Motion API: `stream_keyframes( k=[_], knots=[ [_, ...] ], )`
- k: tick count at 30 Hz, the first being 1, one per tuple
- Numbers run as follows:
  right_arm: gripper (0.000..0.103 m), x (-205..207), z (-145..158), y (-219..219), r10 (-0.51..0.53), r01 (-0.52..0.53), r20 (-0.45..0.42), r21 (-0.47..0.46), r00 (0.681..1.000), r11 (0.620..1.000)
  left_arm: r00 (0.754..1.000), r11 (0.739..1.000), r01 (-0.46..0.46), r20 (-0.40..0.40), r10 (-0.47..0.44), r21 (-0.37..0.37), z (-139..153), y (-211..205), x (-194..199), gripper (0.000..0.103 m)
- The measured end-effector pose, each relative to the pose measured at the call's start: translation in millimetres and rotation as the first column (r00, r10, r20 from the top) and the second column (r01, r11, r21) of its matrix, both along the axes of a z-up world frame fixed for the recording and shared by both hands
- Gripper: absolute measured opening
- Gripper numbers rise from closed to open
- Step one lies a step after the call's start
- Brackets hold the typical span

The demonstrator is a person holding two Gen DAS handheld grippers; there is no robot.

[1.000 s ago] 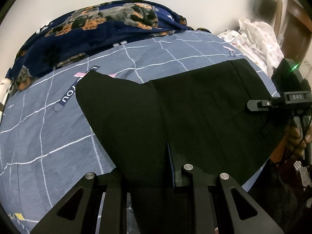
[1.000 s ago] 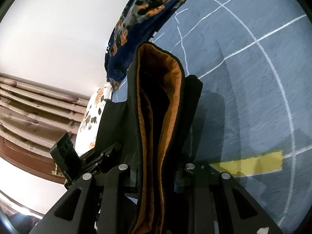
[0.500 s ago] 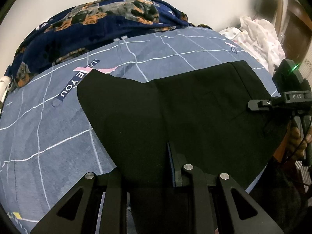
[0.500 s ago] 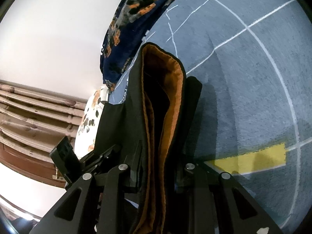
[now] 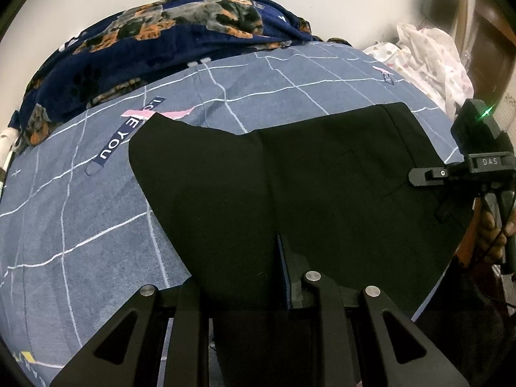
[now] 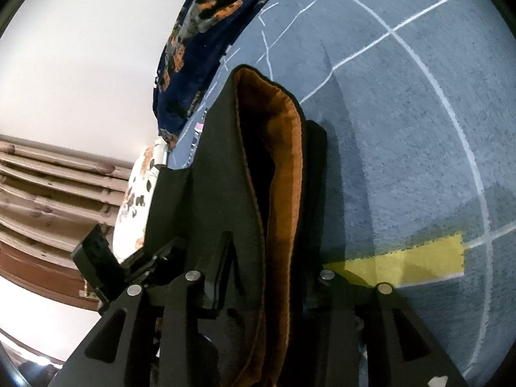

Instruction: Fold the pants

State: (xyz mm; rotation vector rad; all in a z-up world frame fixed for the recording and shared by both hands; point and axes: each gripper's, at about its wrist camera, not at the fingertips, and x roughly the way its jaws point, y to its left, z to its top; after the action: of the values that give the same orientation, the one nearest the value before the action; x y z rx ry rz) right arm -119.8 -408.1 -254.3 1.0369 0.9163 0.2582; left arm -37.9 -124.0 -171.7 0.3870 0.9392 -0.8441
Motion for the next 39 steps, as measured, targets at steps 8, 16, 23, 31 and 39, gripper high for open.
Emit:
stream_keyframes(
  k=[8,16,23,31,39],
  knots=[
    [0.027,0.3,2.1,3.9,0.003,-0.002,0.021,-0.038,1.0,0.999,1.0,1.0,0.005,0.027,-0.005,0.013,-2.3,-2.2,-1.6,0.022],
    [0.025,-3.1,-3.8,2.5,-0.013,0.014,0.037,-0.02,0.999,1.0,0.999,1.0,0.008,0.041,-0.008,0.02,-2.4,-3.7,-3.8,0.023],
    [0.024,-4.3,-3.4,3.0,-0.016,0.018,0.045,-0.033,0.999,0.999,0.998,1.0,0.008,0.055,-0.009,0.026,-2.9,-3.8,-5.6,0.024],
    [0.024,-4.1,-3.2,4.0,-0.018,0.019,0.048,-0.036,0.999,0.999,0.998,0.999,0.009,0.066,-0.011,0.032,-3.5,-4.9,-7.9,0.025],
    [0.024,-4.2,-3.3,4.3,-0.018,0.019,0.048,-0.036,0.999,0.999,0.998,0.999,0.009,0.07,-0.012,0.034,-4.0,-5.4,-7.7,0.025]
  ],
)
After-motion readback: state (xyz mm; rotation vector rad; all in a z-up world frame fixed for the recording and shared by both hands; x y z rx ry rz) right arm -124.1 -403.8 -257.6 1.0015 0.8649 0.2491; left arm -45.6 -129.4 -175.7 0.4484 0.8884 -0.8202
